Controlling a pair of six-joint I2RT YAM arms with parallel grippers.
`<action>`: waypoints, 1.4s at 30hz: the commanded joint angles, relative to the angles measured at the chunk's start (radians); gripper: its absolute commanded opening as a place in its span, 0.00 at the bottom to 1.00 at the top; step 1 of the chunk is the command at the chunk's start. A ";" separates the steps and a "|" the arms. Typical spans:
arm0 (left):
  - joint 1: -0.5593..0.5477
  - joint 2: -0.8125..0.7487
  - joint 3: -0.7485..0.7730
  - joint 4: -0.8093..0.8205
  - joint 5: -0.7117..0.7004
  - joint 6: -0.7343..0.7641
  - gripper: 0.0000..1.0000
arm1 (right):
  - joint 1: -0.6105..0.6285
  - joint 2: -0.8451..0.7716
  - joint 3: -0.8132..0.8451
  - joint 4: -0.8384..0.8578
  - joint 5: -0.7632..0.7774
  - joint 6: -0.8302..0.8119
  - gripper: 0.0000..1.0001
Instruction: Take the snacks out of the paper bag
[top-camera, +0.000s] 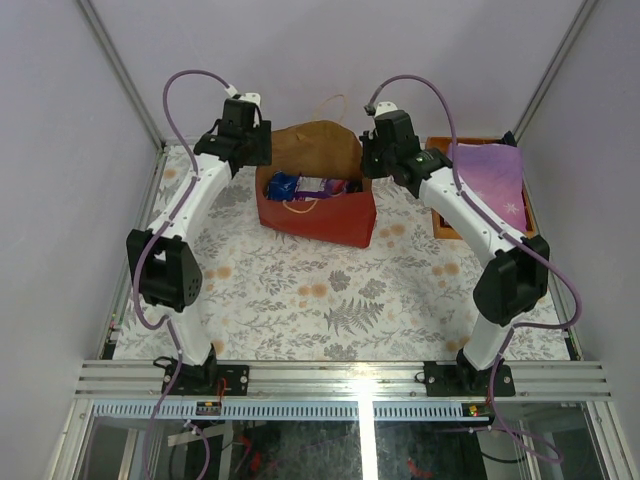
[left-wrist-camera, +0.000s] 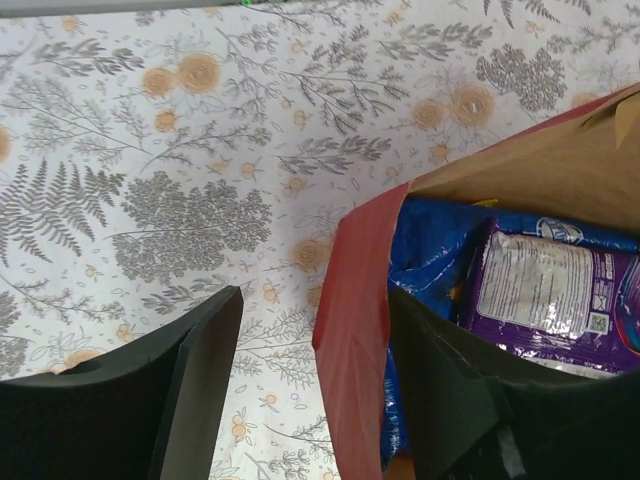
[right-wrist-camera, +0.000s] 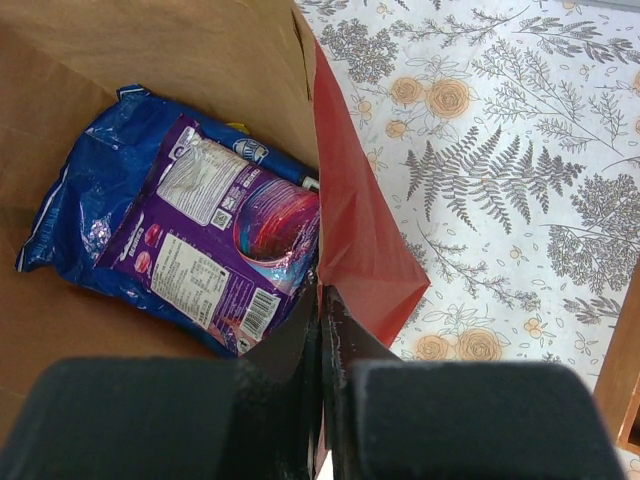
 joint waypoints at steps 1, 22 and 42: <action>0.004 0.022 0.031 0.057 0.052 0.020 0.57 | 0.004 -0.014 0.093 0.150 -0.003 -0.007 0.00; -0.002 -0.165 -0.048 0.140 0.011 0.009 0.00 | 0.003 0.005 0.175 0.142 -0.019 -0.011 0.00; -0.036 -0.140 -0.045 0.068 -0.076 0.018 0.77 | 0.003 -0.026 0.135 0.165 -0.034 0.001 0.00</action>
